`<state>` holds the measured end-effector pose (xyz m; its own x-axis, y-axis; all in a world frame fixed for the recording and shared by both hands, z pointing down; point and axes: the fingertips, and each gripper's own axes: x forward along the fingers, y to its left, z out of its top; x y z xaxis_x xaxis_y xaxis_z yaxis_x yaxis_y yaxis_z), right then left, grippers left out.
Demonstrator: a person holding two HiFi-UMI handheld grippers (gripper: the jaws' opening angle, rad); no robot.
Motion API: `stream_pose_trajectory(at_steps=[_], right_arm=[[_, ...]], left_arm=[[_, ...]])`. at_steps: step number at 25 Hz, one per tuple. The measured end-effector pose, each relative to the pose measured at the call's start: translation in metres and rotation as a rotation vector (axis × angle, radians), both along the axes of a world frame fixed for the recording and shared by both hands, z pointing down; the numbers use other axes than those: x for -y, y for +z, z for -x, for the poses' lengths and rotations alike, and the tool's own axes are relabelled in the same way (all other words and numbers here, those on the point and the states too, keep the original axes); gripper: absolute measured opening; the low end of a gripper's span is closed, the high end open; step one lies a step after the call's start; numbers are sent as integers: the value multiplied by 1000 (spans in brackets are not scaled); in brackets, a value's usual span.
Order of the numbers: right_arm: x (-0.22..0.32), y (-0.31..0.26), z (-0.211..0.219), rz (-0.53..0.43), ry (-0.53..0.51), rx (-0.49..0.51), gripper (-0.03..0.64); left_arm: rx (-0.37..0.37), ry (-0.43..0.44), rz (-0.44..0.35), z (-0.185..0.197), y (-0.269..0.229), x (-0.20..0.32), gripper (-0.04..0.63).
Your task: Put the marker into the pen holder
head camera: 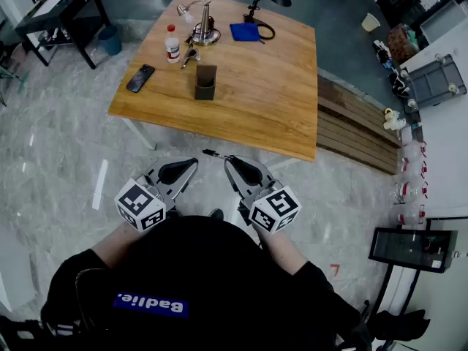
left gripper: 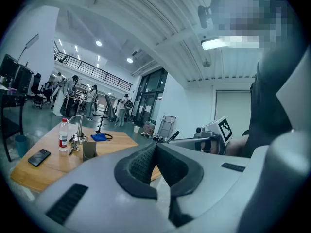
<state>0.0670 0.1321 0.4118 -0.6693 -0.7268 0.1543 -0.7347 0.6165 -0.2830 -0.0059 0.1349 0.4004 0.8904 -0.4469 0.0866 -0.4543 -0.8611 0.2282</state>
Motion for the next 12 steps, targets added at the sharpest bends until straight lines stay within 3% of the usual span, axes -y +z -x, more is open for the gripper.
stream_pose_trajectory(at_steps=[12], right_arm=[[1,-1,-2,-2,0,5,40]], left_arm=[[3,-4,18,-3,4,-2,2]])
